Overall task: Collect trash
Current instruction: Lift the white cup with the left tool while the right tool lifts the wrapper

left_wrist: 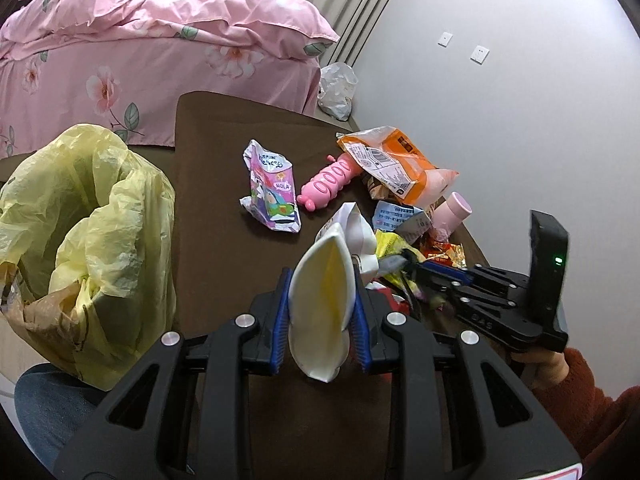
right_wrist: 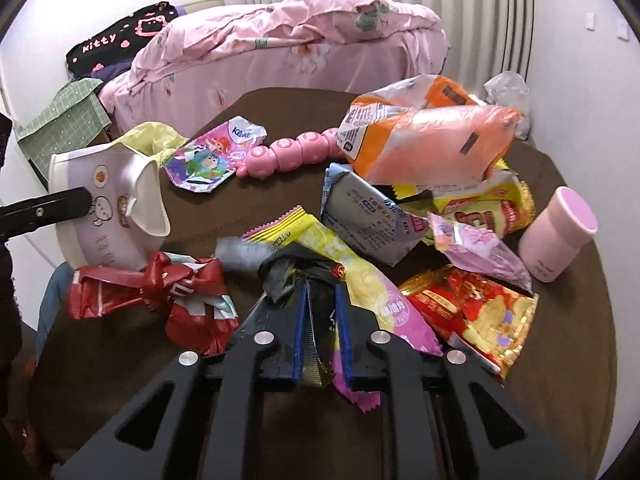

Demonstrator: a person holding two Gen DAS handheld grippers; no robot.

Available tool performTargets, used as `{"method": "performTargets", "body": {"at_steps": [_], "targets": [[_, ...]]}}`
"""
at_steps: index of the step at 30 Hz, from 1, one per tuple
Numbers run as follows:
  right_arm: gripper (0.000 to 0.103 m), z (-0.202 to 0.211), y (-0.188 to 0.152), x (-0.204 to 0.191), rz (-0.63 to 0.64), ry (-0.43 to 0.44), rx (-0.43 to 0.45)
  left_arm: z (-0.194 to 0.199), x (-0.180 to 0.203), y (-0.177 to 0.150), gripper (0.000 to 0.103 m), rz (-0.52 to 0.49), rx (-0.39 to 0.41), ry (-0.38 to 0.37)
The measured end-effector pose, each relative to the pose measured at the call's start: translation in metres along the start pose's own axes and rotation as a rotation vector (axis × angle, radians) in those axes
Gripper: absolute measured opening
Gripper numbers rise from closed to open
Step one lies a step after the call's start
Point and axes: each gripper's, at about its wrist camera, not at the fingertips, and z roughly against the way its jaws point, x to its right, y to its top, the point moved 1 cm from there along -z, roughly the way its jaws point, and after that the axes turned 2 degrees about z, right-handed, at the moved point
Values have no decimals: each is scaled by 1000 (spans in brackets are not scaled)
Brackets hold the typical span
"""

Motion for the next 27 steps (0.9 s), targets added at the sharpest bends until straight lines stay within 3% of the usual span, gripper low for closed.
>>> {"method": "performTargets", "body": {"at_steps": [6,11,13,15,16,19,23,25,27], "targets": [[14,27,0,-5,4,-33,44,4,-5,-3,26,13,8,-3],[15,31,-8,-3,-29,-54,-7,9,-6,-10,26,34,6,-19],[19,32,-15,3,-66,-68,-3,11,-7,-12,26,41,15,-24],[49,39,-21,10,-113,-43,40,13,-7,-13,26,49,23,-23],[53,43,-25,14,-140,0,68,13,-8,-14,26,54,26,-21],[53,42,-30,11,-108,32,4,12,-8,-16,26,57,32,-6],[53,48,-34,-3,5,-122,9,9,-7,-18,26,50,36,8],[53,48,-34,-4,18,-148,6,8,-5,-19,26,41,41,18],[53,49,-34,-6,26,-107,7,9,-3,-20,26,30,44,23]]}}
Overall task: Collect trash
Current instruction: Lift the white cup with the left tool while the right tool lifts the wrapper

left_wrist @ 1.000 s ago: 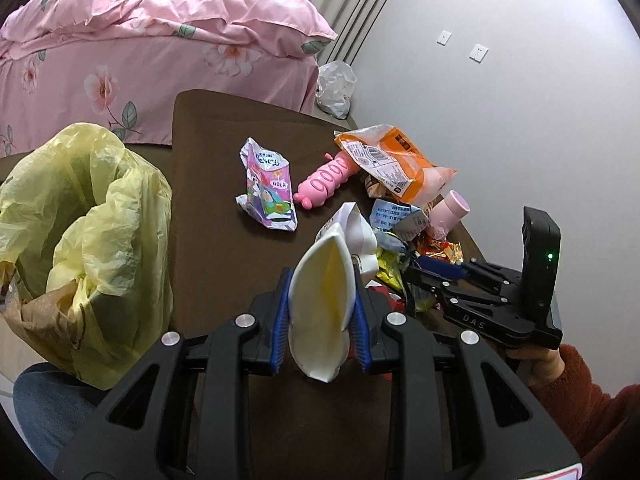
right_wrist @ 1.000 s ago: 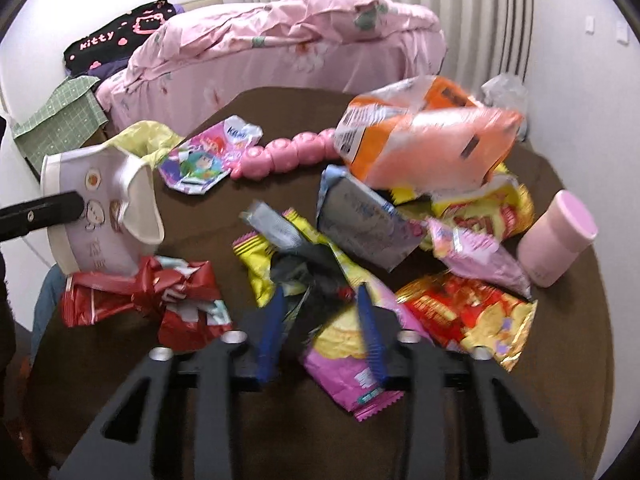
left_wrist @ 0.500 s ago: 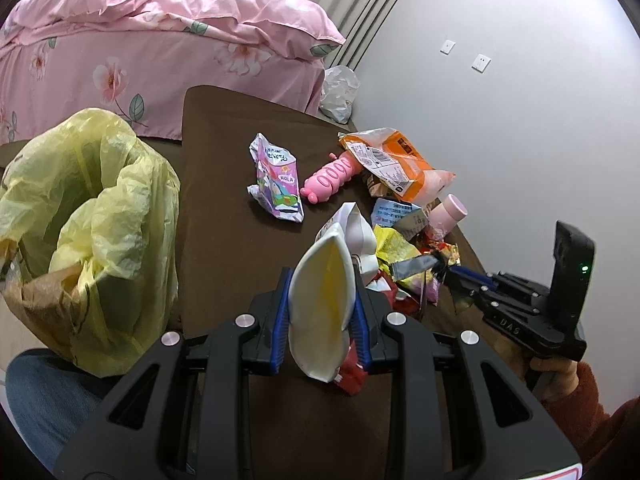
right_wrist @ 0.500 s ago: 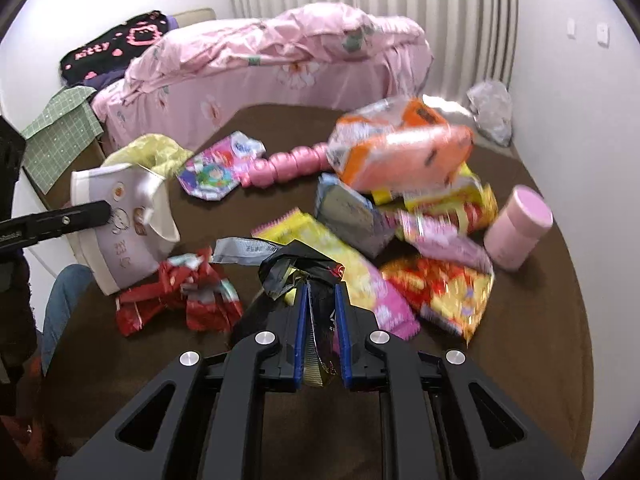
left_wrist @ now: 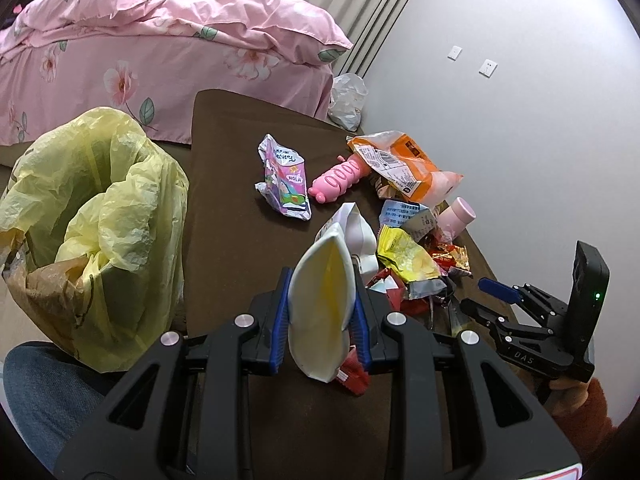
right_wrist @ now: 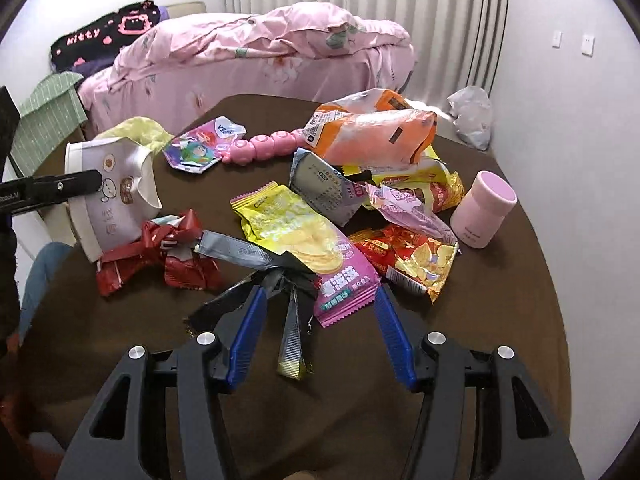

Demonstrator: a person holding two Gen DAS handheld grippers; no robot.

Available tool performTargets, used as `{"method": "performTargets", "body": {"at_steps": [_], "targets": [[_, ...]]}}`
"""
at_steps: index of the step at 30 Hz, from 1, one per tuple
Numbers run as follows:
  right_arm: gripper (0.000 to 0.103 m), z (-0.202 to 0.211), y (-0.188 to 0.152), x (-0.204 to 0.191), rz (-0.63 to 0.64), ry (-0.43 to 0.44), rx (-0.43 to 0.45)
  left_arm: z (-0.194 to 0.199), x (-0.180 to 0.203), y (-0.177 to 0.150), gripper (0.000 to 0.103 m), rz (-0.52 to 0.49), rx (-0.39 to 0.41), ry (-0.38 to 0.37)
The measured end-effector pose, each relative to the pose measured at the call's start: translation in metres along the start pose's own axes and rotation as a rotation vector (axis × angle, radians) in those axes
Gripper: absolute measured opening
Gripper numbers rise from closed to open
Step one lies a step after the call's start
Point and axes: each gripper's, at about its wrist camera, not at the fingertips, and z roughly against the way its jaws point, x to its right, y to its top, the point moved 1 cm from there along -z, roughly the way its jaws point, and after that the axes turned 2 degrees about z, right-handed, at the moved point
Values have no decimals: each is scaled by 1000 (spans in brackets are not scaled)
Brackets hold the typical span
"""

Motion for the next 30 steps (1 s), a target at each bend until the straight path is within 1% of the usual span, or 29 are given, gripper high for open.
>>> {"method": "performTargets", "body": {"at_steps": [3,4,7,9,10,11,13,14,15,21,30], "targets": [[53,2,5,5,-26,129,34,2,3,1,26,-17,6,7],[53,1,8,7,-42,148,44,3,4,1,26,-19,9,8],[52,-16,14,13,-84,133,25,4,4,2,26,-14,17,5],[43,-29,13,12,-94,157,-15,4,5,3,26,-13,16,9],[42,-34,12,10,-91,169,-28,4,5,3,26,-16,13,11],[37,-37,9,7,-81,176,-38,4,5,3,26,-18,11,13],[29,-32,7,4,-77,176,-12,4,3,3,26,-19,8,18],[20,-29,7,3,-78,179,-2,4,1,3,26,-13,8,20],[14,-26,8,4,-81,174,7,4,0,3,26,-7,8,19],[12,-8,15,10,-94,129,57,8,0,2,26,-4,17,11],[11,5,10,14,-101,101,66,10,-2,0,26,3,15,7]]}}
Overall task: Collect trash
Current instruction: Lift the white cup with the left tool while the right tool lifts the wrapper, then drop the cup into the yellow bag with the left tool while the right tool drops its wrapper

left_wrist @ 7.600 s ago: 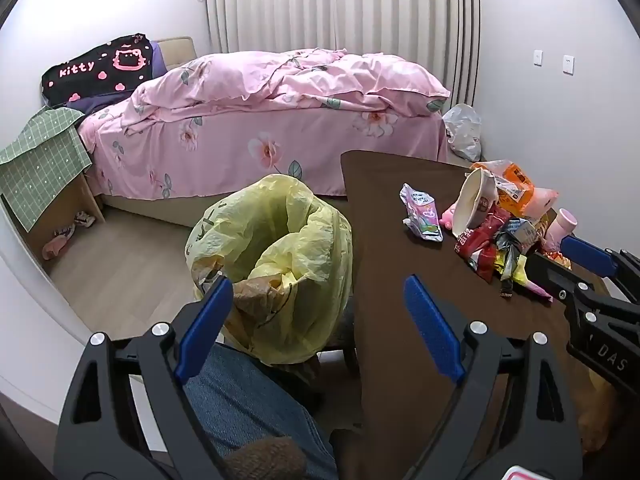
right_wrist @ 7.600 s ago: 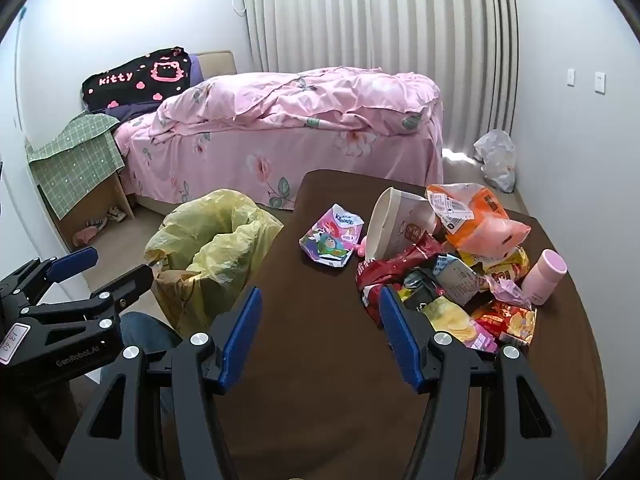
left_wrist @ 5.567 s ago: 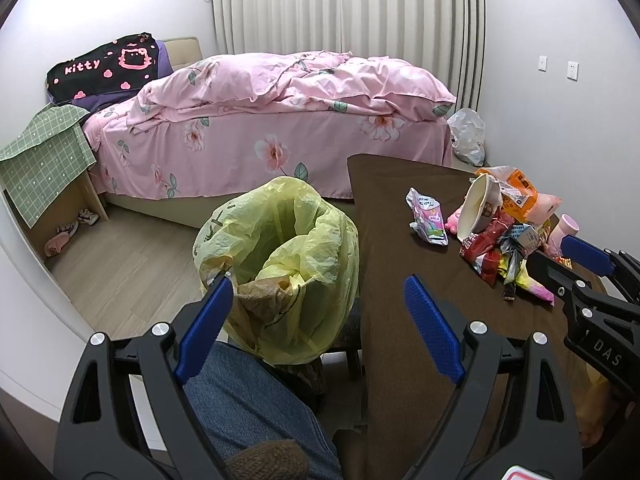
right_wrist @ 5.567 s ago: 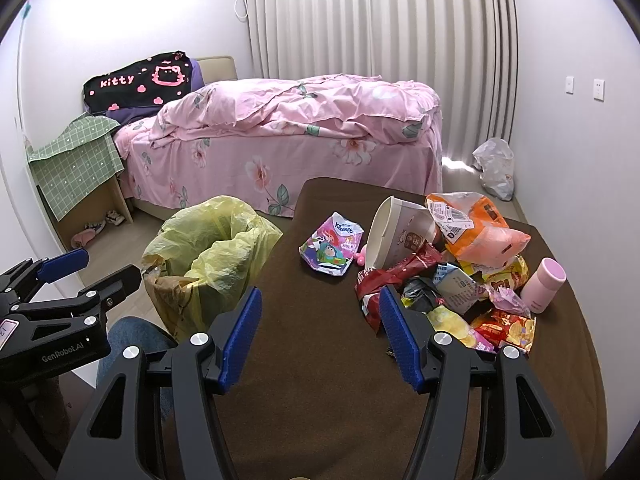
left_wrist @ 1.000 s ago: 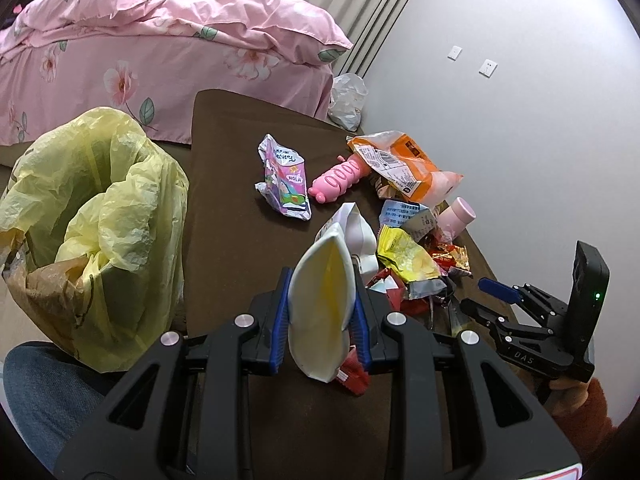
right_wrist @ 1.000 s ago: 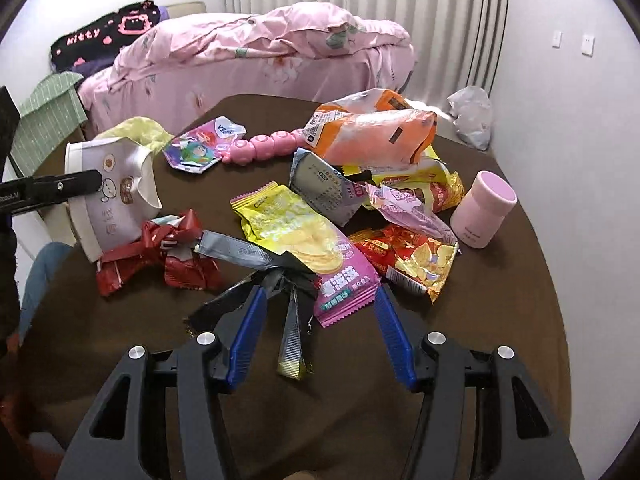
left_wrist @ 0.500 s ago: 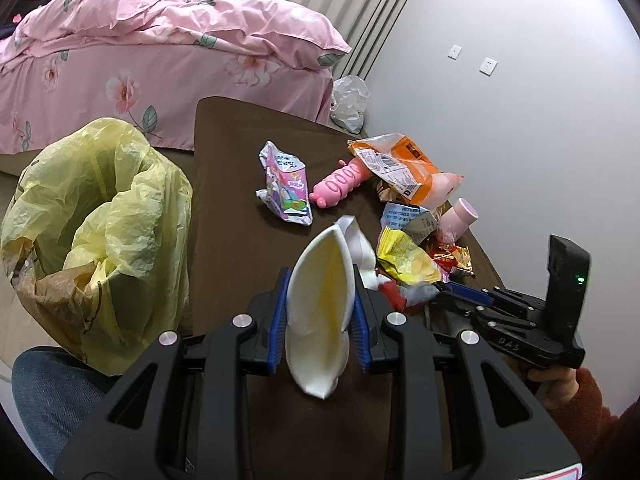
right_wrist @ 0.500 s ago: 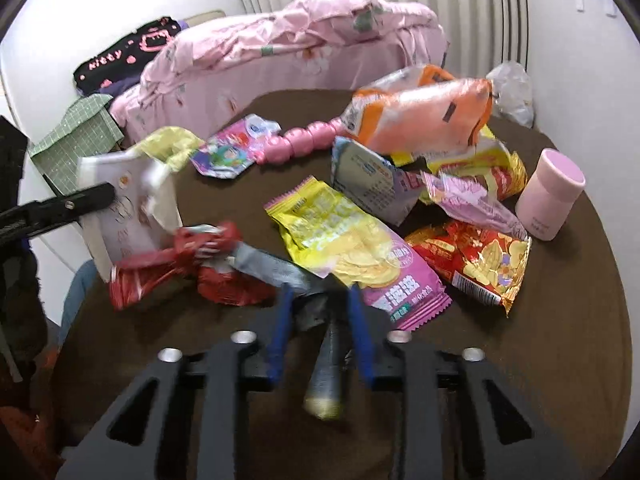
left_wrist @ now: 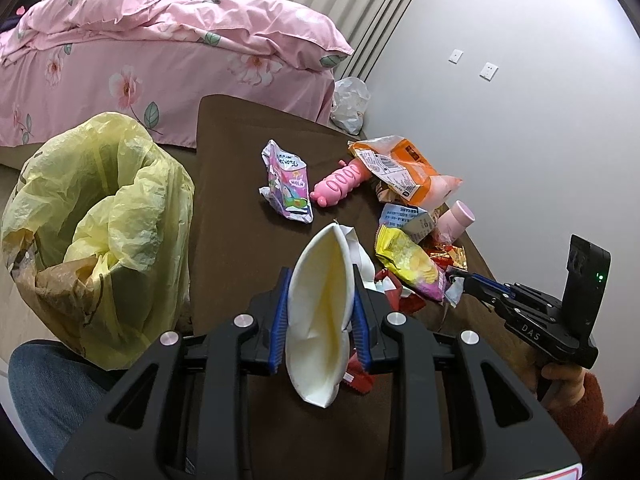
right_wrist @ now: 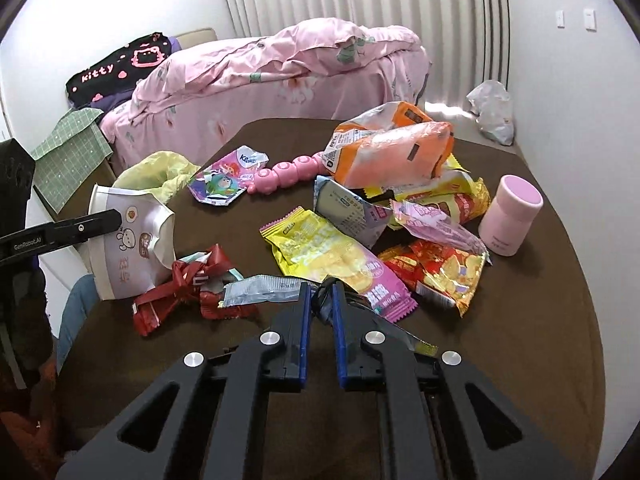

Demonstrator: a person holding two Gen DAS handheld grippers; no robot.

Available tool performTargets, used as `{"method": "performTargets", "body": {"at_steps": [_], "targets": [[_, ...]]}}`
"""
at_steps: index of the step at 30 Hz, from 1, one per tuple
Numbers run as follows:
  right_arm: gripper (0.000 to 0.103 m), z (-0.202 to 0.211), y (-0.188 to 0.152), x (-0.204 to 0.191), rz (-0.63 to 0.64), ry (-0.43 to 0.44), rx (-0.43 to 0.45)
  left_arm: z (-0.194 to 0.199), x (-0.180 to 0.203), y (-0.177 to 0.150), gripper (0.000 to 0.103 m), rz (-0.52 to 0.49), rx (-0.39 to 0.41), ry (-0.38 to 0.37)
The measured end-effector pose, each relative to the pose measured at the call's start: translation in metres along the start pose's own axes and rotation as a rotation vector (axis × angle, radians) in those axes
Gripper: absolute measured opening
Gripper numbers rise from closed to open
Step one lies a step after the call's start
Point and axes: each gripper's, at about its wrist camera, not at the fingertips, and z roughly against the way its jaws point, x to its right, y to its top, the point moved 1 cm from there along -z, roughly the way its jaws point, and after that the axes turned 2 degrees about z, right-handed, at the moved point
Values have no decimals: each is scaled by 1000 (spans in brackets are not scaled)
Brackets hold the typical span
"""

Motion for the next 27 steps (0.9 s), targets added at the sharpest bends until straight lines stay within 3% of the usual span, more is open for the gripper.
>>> {"method": "performTargets", "body": {"at_steps": [8,11,17,20,27], "targets": [[11,24,29,-6,12,11,98,22,6,19,26,-46,91,33],[11,34,55,-19,47,30,158,41,2,38,26,-80,168,117],[11,43,117,-73,152,129,281,86,-32,76,26,-28,326,300],[11,33,136,-100,182,187,289,105,-59,82,26,36,383,395],[11,-20,171,-166,248,333,230,115,-104,81,26,169,423,481]]}}
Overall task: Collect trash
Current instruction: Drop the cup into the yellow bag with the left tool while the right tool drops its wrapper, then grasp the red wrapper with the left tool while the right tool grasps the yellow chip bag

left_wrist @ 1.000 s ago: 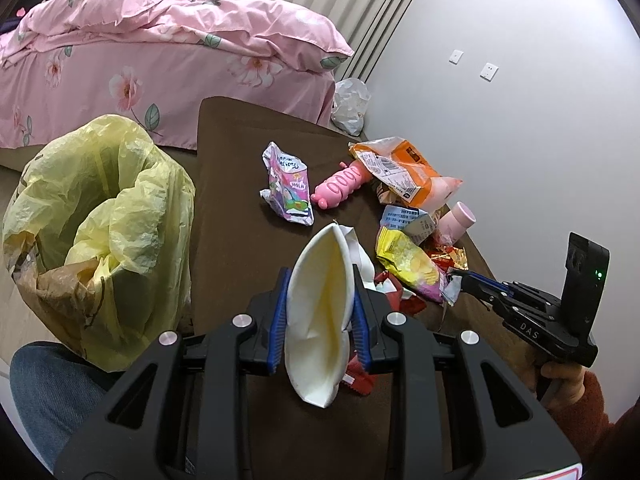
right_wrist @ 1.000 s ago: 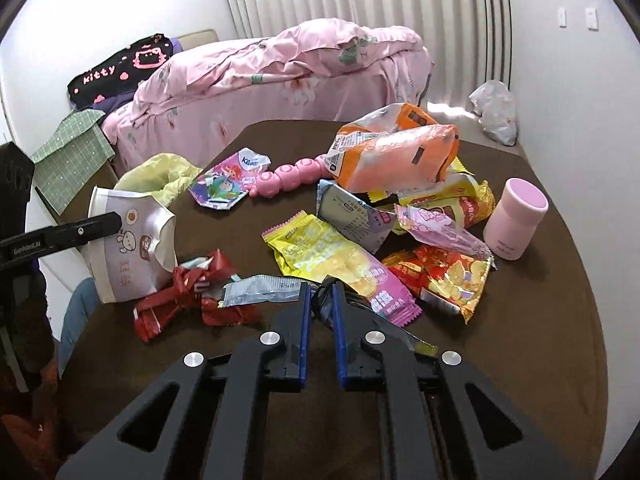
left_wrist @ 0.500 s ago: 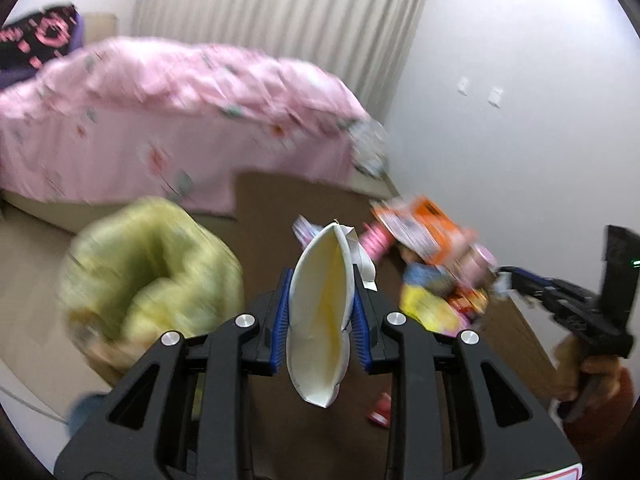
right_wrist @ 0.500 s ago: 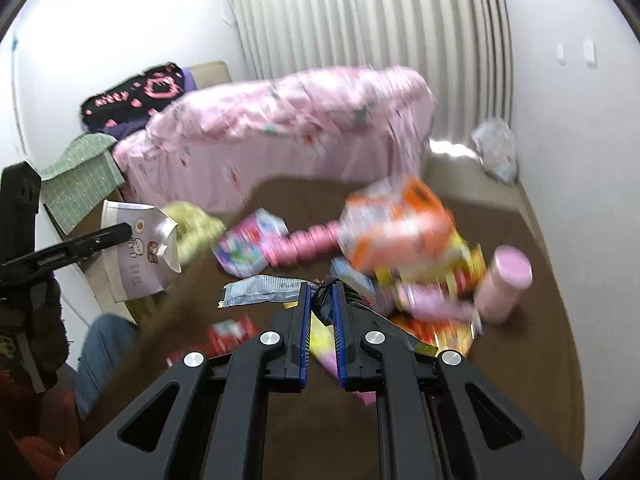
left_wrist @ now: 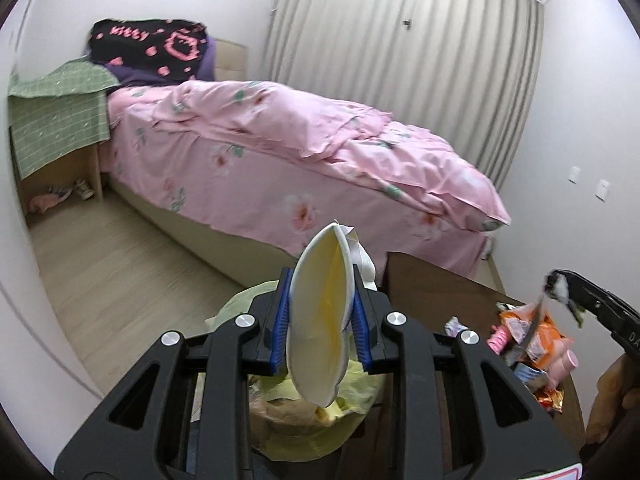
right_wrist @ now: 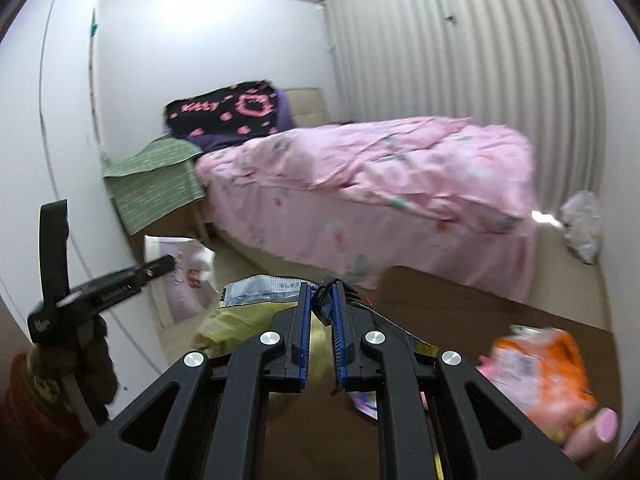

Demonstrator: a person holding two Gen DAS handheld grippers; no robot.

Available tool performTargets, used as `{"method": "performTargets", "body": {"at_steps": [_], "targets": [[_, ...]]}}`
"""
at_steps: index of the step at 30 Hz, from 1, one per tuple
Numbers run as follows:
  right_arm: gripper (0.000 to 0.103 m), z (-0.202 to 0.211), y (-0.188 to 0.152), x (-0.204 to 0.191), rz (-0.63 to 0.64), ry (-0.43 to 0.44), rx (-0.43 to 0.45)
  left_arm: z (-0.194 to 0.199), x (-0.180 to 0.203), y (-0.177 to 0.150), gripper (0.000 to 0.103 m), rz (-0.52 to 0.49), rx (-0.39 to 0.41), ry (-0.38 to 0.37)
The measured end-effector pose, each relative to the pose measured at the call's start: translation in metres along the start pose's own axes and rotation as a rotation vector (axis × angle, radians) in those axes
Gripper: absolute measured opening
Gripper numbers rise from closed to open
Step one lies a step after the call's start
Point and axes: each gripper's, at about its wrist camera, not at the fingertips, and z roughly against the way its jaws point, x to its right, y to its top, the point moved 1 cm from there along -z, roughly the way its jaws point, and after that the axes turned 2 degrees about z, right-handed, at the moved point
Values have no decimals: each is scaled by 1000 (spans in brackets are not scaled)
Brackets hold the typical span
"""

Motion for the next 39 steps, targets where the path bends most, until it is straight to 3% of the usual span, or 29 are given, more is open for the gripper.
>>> {"method": "performTargets", "body": {"at_steps": [6,13,15,17,19,20,21,28,31,35,39], "targets": [[11,-69,6,-24,6,92,-63,-39,-11,-21,26,29,-66,16],[11,-141,1,-26,-36,163,-159,-103,-48,-52,26,166,-243,77],[11,-159,-5,-25,-51,184,-191,-114,-60,-57,26,190,-259,133],[12,-175,-10,-23,-70,194,-233,-115,-66,-59,26,229,-245,129],[21,-188,-16,-19,-96,188,-263,-108,-73,-58,41,285,-212,71],[33,-191,-17,-17,-106,189,-264,-104,-74,-57,53,293,-199,52],[40,-192,-19,-16,-118,195,-265,-97,-73,-54,57,295,-170,42],[40,-176,-25,-6,-109,149,-281,-70,-66,-36,59,293,-80,24],[40,-150,-27,6,-121,110,-270,-64,-59,-31,68,284,-67,-15],[40,-103,-36,29,-120,36,-229,-65,-44,-34,71,271,-141,-105],[40,-53,-52,55,-124,-53,-195,-61,-6,-47,71,182,-195,-169]]}}
